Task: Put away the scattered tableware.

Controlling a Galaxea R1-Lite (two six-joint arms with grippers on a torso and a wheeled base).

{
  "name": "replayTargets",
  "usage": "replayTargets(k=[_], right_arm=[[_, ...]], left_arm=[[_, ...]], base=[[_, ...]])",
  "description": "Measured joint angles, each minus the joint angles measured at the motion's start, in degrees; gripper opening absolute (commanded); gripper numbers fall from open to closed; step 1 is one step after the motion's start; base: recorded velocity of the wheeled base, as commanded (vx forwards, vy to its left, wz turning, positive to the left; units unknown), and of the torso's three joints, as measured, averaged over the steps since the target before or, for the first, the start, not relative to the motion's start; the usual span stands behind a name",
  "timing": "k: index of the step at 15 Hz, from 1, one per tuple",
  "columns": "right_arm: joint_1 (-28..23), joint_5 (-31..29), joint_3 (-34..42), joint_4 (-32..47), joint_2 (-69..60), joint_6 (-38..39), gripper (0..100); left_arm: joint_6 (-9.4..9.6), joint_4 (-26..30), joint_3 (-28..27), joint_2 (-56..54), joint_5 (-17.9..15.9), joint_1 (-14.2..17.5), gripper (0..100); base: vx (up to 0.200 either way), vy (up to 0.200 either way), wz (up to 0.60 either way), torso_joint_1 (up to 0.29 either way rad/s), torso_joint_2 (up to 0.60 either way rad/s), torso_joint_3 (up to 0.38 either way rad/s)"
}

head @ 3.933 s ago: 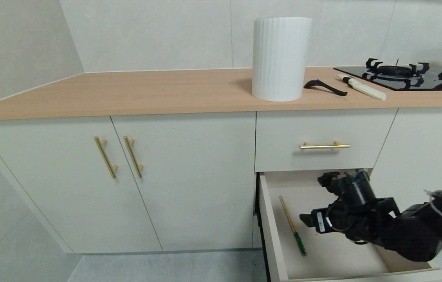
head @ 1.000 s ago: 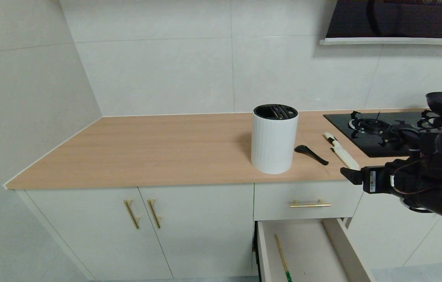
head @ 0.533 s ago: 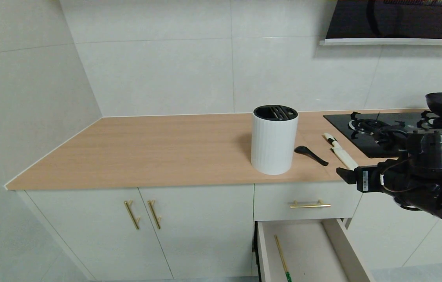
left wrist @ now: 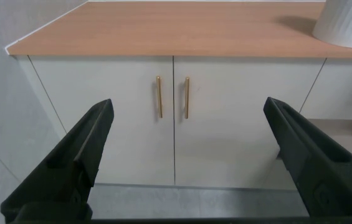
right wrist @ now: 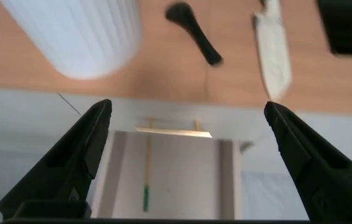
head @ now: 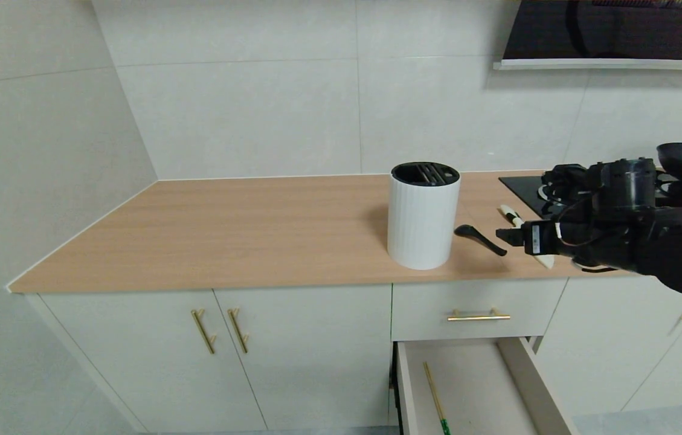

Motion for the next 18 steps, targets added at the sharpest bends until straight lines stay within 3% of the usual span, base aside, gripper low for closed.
replayTargets(k=[3,7,9,12,18], right_arm=[[-1.9,1.9,-8.5,1.3,7.9,-1.5,100],[-2.8,7.4,-11.4,0.4,14.6,-4.8,100],[-3.3,7.5,-11.5,-1.6,16.5,-5.2,100],[-4.9,7.3,-12.9,-11.0,21.0,-5.2,100],[-5.8,7.3,-18.5,-11.9,27.3,-4.9,100]], left_arm=[[0.00,0.0,0.0,0.0,0.0,0.0,100],[-0.02,0.0,0.0,0.0,0.0,0.0,100],[-0.02,0.0,0.0,0.0,0.0,0.0,100],[-0.02,0.0,0.0,0.0,0.0,0.0,100],[-0.02,0.0,0.0,0.0,0.0,0.0,100]], base=[[0.000,0.000,0.00,0.000,0.00,0.000],[0.000,0.000,0.00,0.000,0.00,0.000],[0.000,0.000,0.00,0.000,0.00,0.000],[0.000,0.000,0.00,0.000,0.00,0.000],[0.000,0.000,0.00,0.000,0.00,0.000]])
